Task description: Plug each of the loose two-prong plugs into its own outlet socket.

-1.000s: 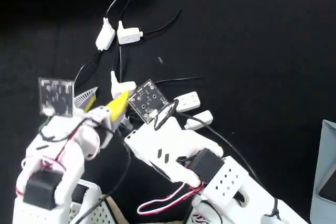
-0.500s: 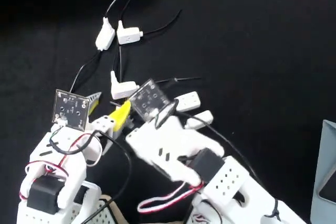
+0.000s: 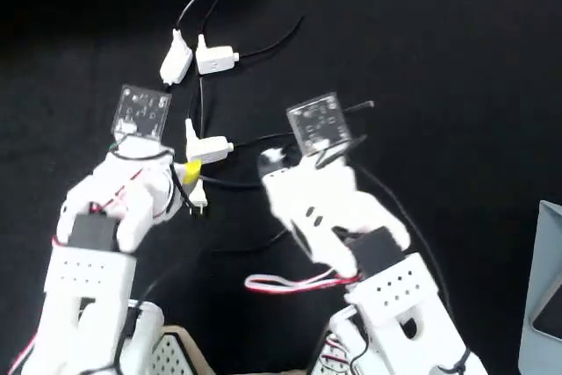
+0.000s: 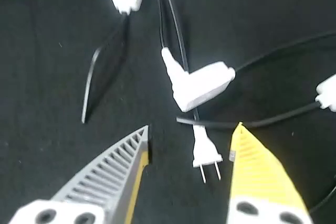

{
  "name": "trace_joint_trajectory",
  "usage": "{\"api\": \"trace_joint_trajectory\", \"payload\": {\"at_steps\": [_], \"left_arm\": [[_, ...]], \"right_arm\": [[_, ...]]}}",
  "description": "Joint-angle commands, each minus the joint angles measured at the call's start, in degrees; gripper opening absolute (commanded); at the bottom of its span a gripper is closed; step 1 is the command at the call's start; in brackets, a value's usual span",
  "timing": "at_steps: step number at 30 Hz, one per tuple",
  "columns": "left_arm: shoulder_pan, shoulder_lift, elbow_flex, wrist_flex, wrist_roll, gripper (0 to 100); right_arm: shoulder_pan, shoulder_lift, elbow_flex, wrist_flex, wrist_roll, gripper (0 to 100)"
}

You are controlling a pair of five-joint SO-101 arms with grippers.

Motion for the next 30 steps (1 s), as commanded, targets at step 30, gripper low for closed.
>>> {"api": "trace_joint_trajectory", "payload": {"at_steps": [30], "left_arm": [[-0.4, 10.0, 3.0, -8.8, -0.3, 25]], "right_arm": [[17.1, 31.0, 7.9, -28.8, 10.0, 1.2]]}}
